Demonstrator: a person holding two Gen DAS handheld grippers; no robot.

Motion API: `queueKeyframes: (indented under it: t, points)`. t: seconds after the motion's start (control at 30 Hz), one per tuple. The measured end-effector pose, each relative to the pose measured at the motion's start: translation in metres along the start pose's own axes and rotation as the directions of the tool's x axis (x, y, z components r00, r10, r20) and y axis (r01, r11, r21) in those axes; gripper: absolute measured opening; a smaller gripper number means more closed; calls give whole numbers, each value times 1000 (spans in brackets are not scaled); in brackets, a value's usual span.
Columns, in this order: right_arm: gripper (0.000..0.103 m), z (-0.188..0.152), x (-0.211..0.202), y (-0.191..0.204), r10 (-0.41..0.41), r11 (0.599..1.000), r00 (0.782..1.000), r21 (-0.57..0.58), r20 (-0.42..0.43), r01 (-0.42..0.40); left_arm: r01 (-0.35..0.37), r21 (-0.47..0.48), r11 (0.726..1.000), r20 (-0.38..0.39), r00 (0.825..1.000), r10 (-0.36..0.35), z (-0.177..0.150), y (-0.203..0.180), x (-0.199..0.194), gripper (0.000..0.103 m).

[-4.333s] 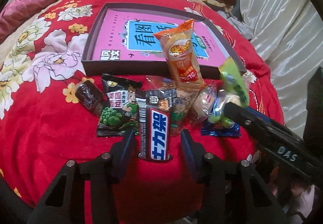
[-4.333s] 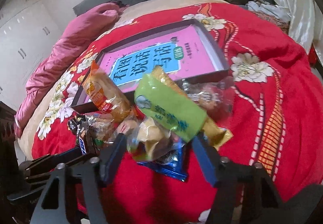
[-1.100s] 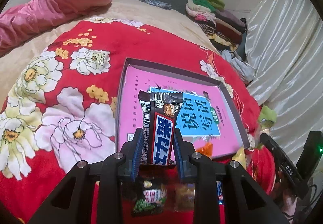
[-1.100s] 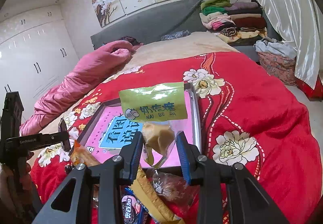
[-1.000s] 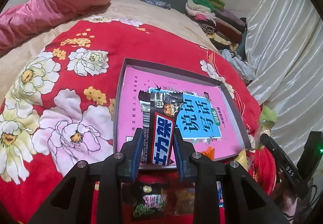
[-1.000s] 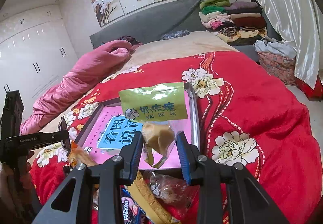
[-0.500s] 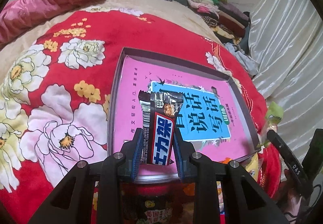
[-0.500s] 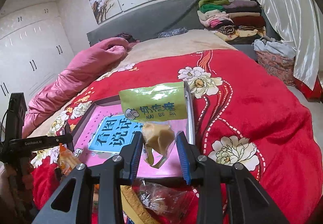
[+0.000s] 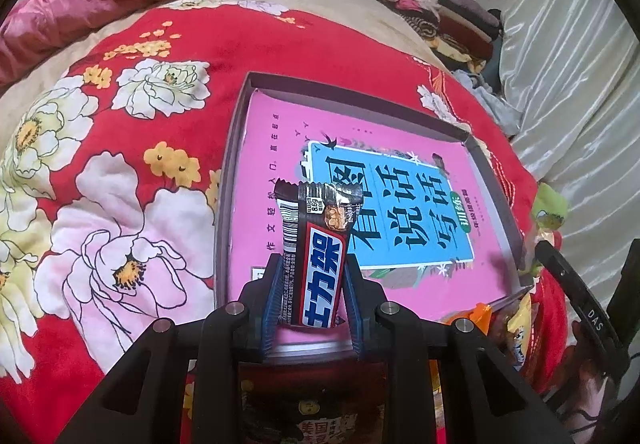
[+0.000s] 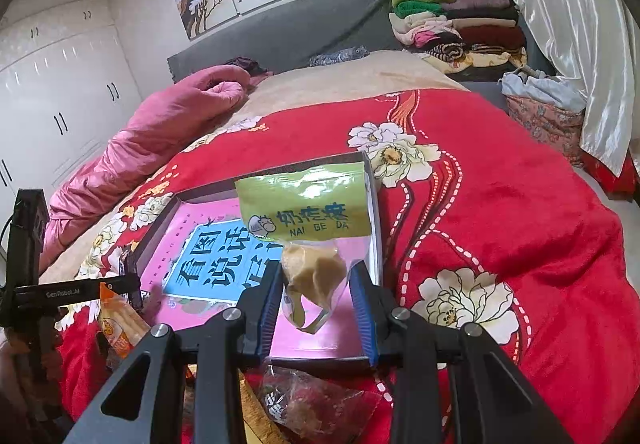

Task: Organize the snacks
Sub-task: 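Lift both held snacks and carry them over the tray onto the pink book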

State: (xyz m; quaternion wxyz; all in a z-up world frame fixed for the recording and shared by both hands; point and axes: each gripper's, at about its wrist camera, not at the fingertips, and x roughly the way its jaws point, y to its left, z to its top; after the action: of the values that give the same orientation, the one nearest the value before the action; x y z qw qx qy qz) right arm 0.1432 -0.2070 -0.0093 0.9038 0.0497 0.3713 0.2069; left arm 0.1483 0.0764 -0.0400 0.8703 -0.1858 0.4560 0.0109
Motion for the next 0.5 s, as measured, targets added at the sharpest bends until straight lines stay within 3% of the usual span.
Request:
queueKeyframes:
  t: [0.5]
  points:
    - [35, -9, 18, 0, -7, 1000, 996, -7, -90, 6, -10, 20, 1000, -28, 1000, 11, -2, -2, 6, 30]
